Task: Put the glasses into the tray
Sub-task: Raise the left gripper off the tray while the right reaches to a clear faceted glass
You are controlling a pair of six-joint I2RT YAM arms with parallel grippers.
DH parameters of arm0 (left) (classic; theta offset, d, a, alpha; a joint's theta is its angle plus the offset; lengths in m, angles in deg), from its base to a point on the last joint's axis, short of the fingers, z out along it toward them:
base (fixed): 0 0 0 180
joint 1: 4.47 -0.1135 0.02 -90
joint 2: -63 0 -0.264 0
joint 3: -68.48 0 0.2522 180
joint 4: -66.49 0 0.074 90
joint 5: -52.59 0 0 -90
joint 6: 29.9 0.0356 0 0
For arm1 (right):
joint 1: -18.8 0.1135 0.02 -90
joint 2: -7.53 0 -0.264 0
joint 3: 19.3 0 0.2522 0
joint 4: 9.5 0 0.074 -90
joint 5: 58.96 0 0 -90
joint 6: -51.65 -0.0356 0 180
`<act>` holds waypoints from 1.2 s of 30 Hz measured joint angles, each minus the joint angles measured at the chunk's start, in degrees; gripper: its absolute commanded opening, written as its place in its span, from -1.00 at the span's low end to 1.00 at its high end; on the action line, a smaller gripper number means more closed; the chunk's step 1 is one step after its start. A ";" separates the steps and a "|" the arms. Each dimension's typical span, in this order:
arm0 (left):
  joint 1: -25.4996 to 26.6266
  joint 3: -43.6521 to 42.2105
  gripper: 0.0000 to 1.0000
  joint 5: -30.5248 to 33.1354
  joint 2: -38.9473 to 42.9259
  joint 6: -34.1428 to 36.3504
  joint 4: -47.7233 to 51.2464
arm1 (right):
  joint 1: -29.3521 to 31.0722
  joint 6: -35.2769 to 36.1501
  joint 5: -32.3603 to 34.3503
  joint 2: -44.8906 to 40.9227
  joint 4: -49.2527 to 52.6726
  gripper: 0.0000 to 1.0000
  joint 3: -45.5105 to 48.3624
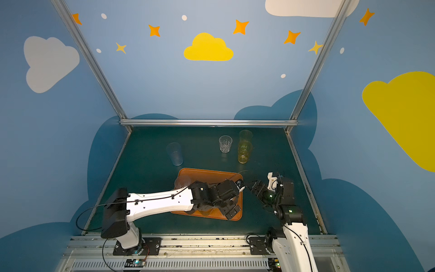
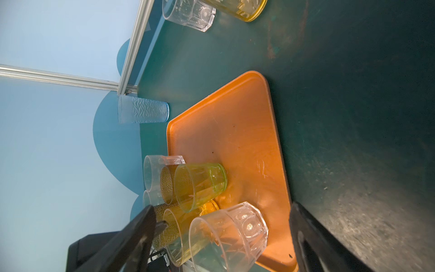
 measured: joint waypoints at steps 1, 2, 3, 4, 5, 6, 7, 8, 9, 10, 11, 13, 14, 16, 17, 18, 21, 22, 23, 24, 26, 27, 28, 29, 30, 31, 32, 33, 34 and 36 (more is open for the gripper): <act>-0.22 -0.09 1.00 0.63 0.46 -0.04 -0.37 | 0.00 0.17 0.09 0.24 0.15 0.75 -0.63; -0.46 -0.33 1.00 1.18 1.03 -0.09 -0.83 | 0.00 0.31 0.22 0.50 0.26 0.75 -1.27; -0.76 -0.70 1.00 1.53 1.68 -0.17 -1.33 | 0.00 0.39 0.24 0.68 0.22 0.75 -1.62; -1.16 -1.20 1.00 1.95 2.47 -0.33 -1.86 | 0.00 0.42 0.24 0.96 0.24 0.75 -1.97; -1.68 -1.92 1.00 2.38 3.32 -0.55 -2.51 | 0.00 0.42 0.24 1.38 0.22 0.75 -2.21; -2.21 -2.60 1.00 2.71 4.13 -0.83 -2.97 | 0.00 0.42 0.22 1.75 0.20 0.75 -2.34; -2.80 -3.48 1.00 3.10 5.07 -1.18 -3.52 | 0.00 0.39 0.22 2.29 0.20 0.75 -2.49; -3.43 -4.52 1.00 3.61 6.05 -1.42 -4.09 | 0.02 0.37 0.22 2.93 0.22 0.75 -2.73; -4.02 -5.55 1.00 4.00 7.02 -1.73 -4.59 | 0.02 0.37 0.22 3.43 0.15 0.75 -2.99; -4.85 -6.99 1.00 4.50 8.31 -2.12 -5.25 | 0.15 0.35 0.22 4.13 -0.07 0.75 -3.32; -5.62 -8.35 1.00 5.01 9.51 -2.56 -5.77 | 0.48 0.33 0.22 4.72 -0.22 0.75 -3.76; -7.32 -10.99 1.00 5.73 11.98 -3.41 -6.67 | 1.18 0.31 0.48 6.16 -0.52 0.75 -4.92; -8.41 -12.44 1.00 5.92 13.35 -3.98 -7.26 | 1.90 0.37 0.79 6.82 -0.66 0.75 -5.73; -10.73 -15.26 1.00 6.14 16.11 -5.07 -8.50 | 3.82 0.52 1.97 8.39 -0.63 0.75 -7.98; -12.07 -16.83 1.00 6.12 17.68 -5.70 -9.09 | 5.25 0.66 2.91 9.49 -0.63 0.75 -9.57; -13.31 -18.29 1.00 6.05 19.15 -6.36 -9.73 | 6.34 0.83 3.80 10.36 -0.70 0.74 -10.84; -17.38 -23.04 1.00 5.46 23.89 -8.24 -12.22 | 11.02 1.38 6.91 14.51 -0.94 0.74 -15.65; -18.71 -24.81 1.00 5.46 25.59 -8.92 -13.29 | 12.59 1.60 7.85 16.33 -1.01 0.74 -17.38; -19.69 -26.34 1.00 5.51 26.99 -9.42 -14.14 | 14.16 1.95 8.94 18.38 -1.05 0.74 -19.17; -20.39 -27.43 1.00 5.53 27.98 -9.86 -14.60 | 15.52 2.27 9.92 20.33 -1.11 0.74 -20.81; -22.01 -29.79 1.00 5.53 30.08 -10.64 -15.43 | 18.49 2.91 11.80 24.92 -1.31 0.74 -24.57; -22.53 -30.64 1.00 5.60 30.82 -10.86 -15.74 | 19.58 3.19 12.63 26.75 -1.40 0.74 -26.16; -23.10 -31.71 1.00 5.75 31.82 -11.17 -16.24 | 20.94 3.67 13.49 29.29 -1.49 0.74 -28.30; -23.56 -32.70 1.00 5.92 32.81 -11.41 -16.55 | 22.01 3.96 13.99 31.47 -1.51 0.74 -30.27; -23.98 -33.73 1.00 6.14 33.92 -11.58 -16.83 | 23.12 4.42 14.58 34.21 -1.44 0.74 -32.72; -24.37 -34.86 1.00 6.29 35.23 -11.76 -17.40 | 24.04 5.03 14.97 36.98 -1.49 0.73 -35.30; -24.63 -35.69 1.00 6.34 36.13 -11.91 -17.73 | 24.70 5.44 15.32 39.50 -1.55 0.72 -37.68; -25.00 -36.76 1.00 6.38 37.31 -12.20 -18.16 | 25.33 5.92 15.61 42.27 -1.60 0.70 -40.30; -25.35 -37.59 1.00 6.36 38.23 -12.57 -18.47 | 25.79 6.58 15.96 45.07 -1.42 0.69 -42.97; -25.99 -38.82 1.00 6.34 39.43 -12.87 -19.10 | 26.21 7.91 16.41 50.82 -0.68 0.67 -48.63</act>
